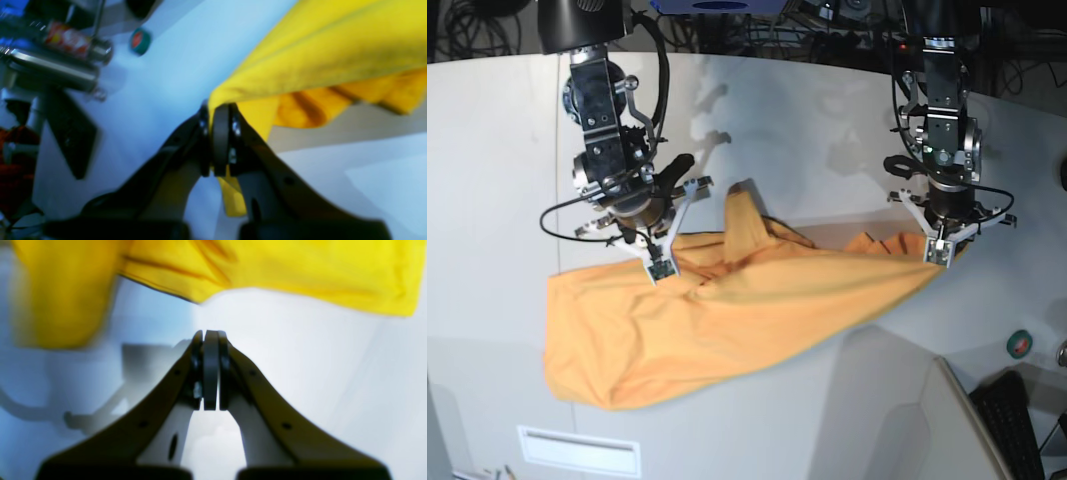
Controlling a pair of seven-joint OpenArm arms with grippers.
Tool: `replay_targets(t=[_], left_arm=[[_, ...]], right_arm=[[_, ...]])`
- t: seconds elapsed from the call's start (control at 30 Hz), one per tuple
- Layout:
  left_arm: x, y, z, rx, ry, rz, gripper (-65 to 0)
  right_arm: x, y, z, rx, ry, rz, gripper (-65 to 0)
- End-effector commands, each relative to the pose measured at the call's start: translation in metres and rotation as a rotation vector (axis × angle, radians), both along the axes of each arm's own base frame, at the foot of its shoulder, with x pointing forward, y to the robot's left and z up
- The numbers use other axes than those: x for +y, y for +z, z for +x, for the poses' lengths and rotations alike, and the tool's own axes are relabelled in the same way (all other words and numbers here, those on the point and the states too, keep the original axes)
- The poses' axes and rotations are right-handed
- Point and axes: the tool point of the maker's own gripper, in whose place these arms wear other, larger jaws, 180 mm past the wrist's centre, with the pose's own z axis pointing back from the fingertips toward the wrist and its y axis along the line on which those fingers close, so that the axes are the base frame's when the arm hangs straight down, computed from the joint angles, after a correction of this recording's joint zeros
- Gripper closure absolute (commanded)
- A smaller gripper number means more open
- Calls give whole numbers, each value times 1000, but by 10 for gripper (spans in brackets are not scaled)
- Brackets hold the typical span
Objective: Layout the t-shirt on the table in an organized manner, then fold the t-shirt properly
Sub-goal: 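Drag the t-shirt with both grippers toward the back of the table, spreading it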
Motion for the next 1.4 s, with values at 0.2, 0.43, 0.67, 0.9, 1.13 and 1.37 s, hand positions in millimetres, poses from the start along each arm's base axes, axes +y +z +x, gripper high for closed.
replay_targets(t=[0.2, 0.43, 0.67, 0.9, 1.13, 1.37], left_arm=[[-4, 2, -2, -17, -18, 8, 0], [-4, 3, -2, -18, -18, 8, 0], [-6, 2, -2, -17, -17, 3, 0], [-5, 1, -3, -15, -18, 5, 0], [-6, 1, -3, -15, -17, 3, 0], [-6, -2, -9, -2, -20, 4, 0]], right_arm=[[25, 5, 26, 18, -77, 317, -338], [31, -15, 32, 103, -97, 350, -257], [32, -27, 38, 48, -123, 372, -252], [32, -33, 34, 69, -126, 367, -237], [27, -34, 33, 69, -135, 363, 0], [-16, -29, 10, 67, -124, 278, 0]])
